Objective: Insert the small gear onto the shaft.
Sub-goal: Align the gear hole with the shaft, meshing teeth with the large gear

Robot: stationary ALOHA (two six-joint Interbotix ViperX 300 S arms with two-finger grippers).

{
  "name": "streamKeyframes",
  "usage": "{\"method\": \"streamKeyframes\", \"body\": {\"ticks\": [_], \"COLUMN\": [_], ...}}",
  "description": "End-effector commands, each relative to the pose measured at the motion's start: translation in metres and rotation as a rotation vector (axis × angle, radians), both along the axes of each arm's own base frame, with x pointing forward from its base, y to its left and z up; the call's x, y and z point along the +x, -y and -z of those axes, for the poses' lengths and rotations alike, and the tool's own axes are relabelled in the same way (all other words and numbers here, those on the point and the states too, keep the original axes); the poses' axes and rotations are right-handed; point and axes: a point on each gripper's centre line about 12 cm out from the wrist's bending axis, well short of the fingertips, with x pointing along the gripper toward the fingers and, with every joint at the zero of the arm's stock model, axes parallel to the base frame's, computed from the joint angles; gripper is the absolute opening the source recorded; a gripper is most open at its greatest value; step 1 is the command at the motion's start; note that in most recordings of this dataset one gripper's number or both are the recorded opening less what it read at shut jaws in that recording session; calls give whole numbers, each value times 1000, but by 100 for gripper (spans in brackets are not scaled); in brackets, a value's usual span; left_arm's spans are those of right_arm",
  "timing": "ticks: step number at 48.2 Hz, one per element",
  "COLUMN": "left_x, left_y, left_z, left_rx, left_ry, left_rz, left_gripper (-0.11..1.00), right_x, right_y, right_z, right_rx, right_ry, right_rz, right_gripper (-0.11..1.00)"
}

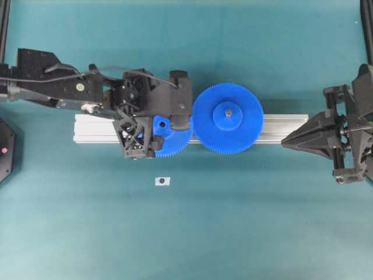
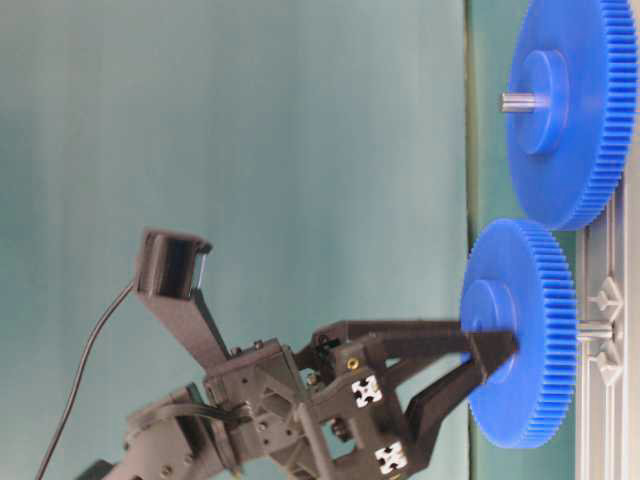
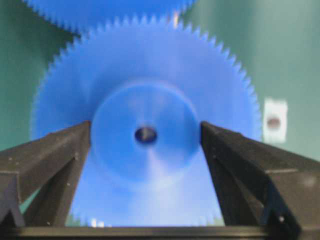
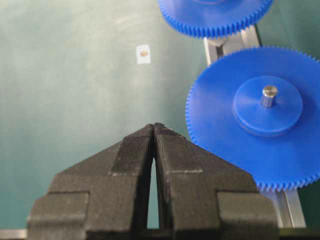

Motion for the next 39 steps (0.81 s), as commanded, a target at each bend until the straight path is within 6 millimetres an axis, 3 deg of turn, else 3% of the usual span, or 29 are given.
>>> {"method": "streamKeyframes", "body": {"ticks": [1, 11, 30, 39], "left_x": [7, 9, -7, -6], "left_y": [-1, -2, -2, -3], "left_z": [-20, -28, 8, 3], "left_rx": [8, 6, -8, -12], "left_ry": [56, 73, -5, 14], "left_rz": [2, -6, -20, -31], "left_gripper": [91, 91, 91, 91], "right_x": [2, 2, 0, 0], "right_y": [0, 0, 0, 0], "right_z": [-3, -3, -1, -2], "right_rx": [9, 9, 9, 9], "right_ry": [13, 12, 9, 13], "right_rz": [6, 6, 6, 4], "right_gripper": [11, 11, 11, 11]}}
